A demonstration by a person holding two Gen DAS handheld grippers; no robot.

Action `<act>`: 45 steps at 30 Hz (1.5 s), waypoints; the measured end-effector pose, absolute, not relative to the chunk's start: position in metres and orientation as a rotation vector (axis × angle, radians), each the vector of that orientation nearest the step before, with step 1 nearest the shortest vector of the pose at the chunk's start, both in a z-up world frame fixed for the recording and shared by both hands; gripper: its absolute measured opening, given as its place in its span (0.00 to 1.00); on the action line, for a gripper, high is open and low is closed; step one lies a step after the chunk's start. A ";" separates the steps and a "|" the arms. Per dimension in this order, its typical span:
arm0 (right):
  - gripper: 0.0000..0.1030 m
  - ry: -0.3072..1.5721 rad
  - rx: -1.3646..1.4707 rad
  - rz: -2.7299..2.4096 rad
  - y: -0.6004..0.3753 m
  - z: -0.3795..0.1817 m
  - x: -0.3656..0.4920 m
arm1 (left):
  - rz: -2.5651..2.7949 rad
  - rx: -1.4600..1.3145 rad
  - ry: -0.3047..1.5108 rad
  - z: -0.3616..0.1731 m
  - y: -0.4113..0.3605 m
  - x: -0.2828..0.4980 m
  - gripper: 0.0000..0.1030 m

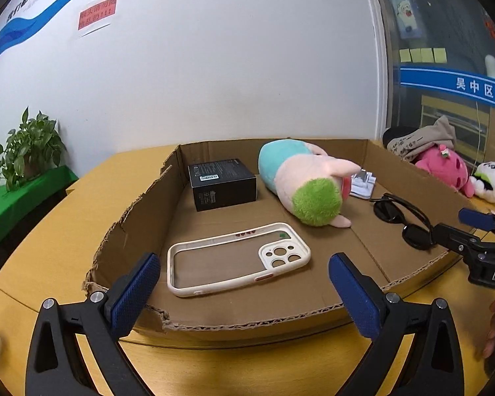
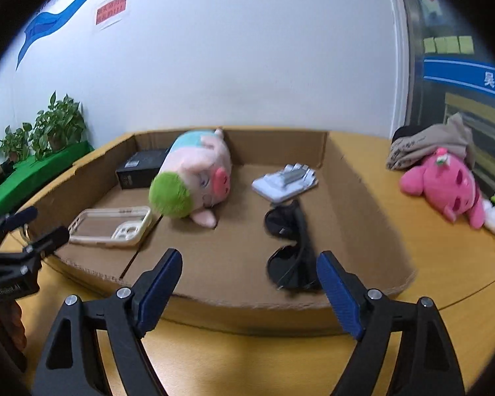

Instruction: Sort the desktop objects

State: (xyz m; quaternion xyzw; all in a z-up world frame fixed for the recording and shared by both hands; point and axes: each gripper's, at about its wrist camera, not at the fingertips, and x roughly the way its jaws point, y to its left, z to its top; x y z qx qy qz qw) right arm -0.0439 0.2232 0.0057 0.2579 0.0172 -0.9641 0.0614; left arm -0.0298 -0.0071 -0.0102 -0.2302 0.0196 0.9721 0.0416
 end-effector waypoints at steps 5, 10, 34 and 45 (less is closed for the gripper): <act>0.85 0.052 0.737 -2.942 0.218 0.000 -0.040 | 2.919 -0.739 -0.001 -0.012 -0.013 -0.033 1.00; 0.86 0.049 0.739 -2.937 0.219 0.001 -0.040 | 2.840 -0.779 -0.101 -0.014 -0.022 -0.039 1.00; 0.86 0.047 0.739 -2.936 0.218 0.001 -0.040 | 2.847 -0.781 -0.091 -0.014 -0.019 -0.040 1.00; 0.86 0.047 0.739 -2.936 0.218 0.001 -0.040 | 2.847 -0.780 -0.091 -0.014 -0.019 -0.041 1.00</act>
